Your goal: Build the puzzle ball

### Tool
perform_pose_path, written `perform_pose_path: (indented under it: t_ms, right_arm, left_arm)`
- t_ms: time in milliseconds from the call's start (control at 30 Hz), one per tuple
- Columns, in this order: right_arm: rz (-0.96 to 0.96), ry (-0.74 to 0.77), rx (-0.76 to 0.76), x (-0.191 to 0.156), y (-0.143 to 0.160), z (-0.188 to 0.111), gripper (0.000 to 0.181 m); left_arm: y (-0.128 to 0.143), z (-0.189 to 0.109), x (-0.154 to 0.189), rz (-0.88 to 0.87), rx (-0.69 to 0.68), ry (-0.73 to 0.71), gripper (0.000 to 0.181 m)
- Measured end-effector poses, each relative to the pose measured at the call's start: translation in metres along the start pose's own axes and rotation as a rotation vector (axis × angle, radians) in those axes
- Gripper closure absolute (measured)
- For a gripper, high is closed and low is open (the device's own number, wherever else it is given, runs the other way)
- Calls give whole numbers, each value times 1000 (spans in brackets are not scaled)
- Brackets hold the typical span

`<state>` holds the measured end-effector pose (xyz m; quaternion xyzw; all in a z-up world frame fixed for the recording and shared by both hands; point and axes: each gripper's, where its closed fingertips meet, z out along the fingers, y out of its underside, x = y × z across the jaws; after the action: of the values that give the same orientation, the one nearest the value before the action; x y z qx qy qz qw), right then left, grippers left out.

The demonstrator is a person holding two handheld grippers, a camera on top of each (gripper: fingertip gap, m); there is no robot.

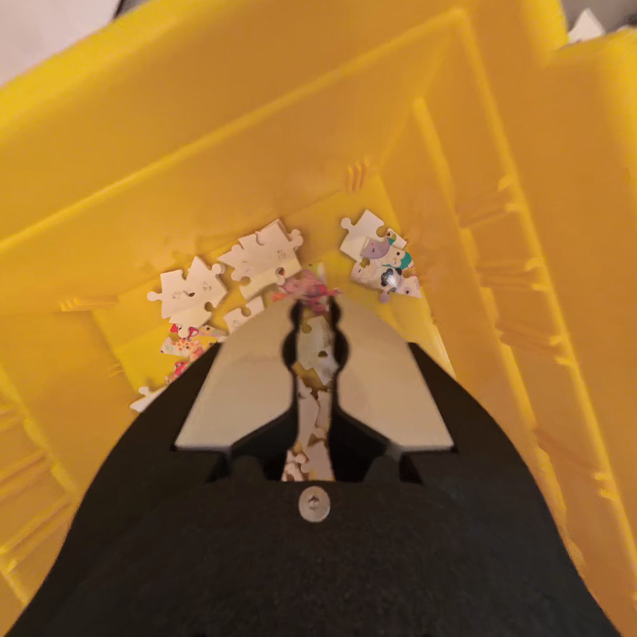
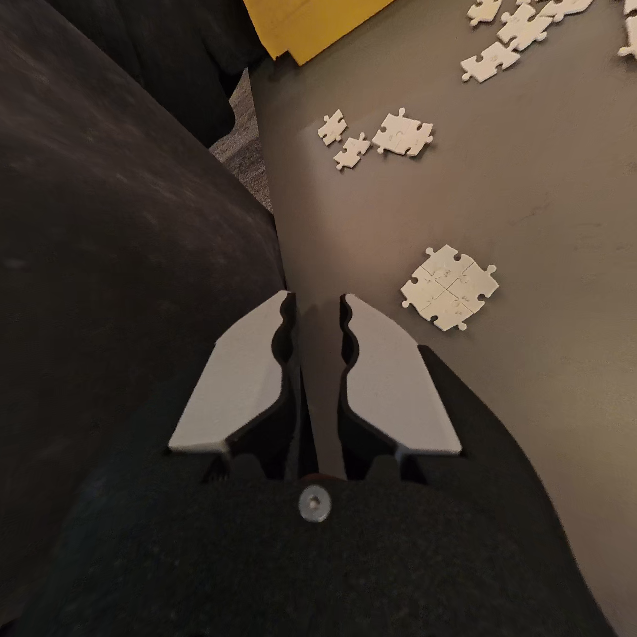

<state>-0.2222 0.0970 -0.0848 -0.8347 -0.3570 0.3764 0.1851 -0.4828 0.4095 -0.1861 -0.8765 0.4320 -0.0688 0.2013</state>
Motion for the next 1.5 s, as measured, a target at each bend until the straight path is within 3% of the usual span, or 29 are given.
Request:
perform_pose_path:
  t_ms: [33, 233, 333, 567, 633, 700, 767, 933, 1100, 1267, 1433, 1500]
  right_arm:
    - [-4, -4, -1, -1, 1, 0, 157]
    - [-7, 5, 43, 0, 1, -8, 158]
    - [-5, -1, 65, 0, 1, -10, 158]
    - [-29, -16, 47, -12, 9, -6, 159]
    - [-27, -16, 44, -15, 13, -5, 159]
    - [-13, -15, 45, -16, 16, -5, 158]
    - [-1, -19, 50, -16, 18, -4, 158]
    - [-2, -27, 46, -18, 20, -3, 158]
    - [-7, -28, 42, -18, 23, -4, 158]
    - [-12, -30, 35, -18, 23, -4, 159]
    - [-21, -32, 29, -21, 23, -1, 159]
    - [-20, -31, 24, -22, 24, 0, 159]
  left_arm:
    - [-1, -6, 0, -11, 30, 10, 181]
    - [-1, -53, -10, -190, 228, 101, 178]
    - [6, -45, -14, -172, 162, 67, 137]
    - [4, 3, -11, -87, -23, -8, 107]
    - [0, 8, -9, -102, -14, -11, 99]
    - [-3, 9, -7, -104, -13, -12, 106]
    - [-7, 8, 0, -68, 0, -8, 145]
    - [1, 3, 6, -39, -5, -16, 146]
    - [18, -28, -13, -59, 24, -98, 177]
    - [21, -62, -15, -209, 185, 36, 179]
    - [25, -75, -10, -322, 279, 168, 179]
    - [16, -85, 0, -377, 368, 288, 179]
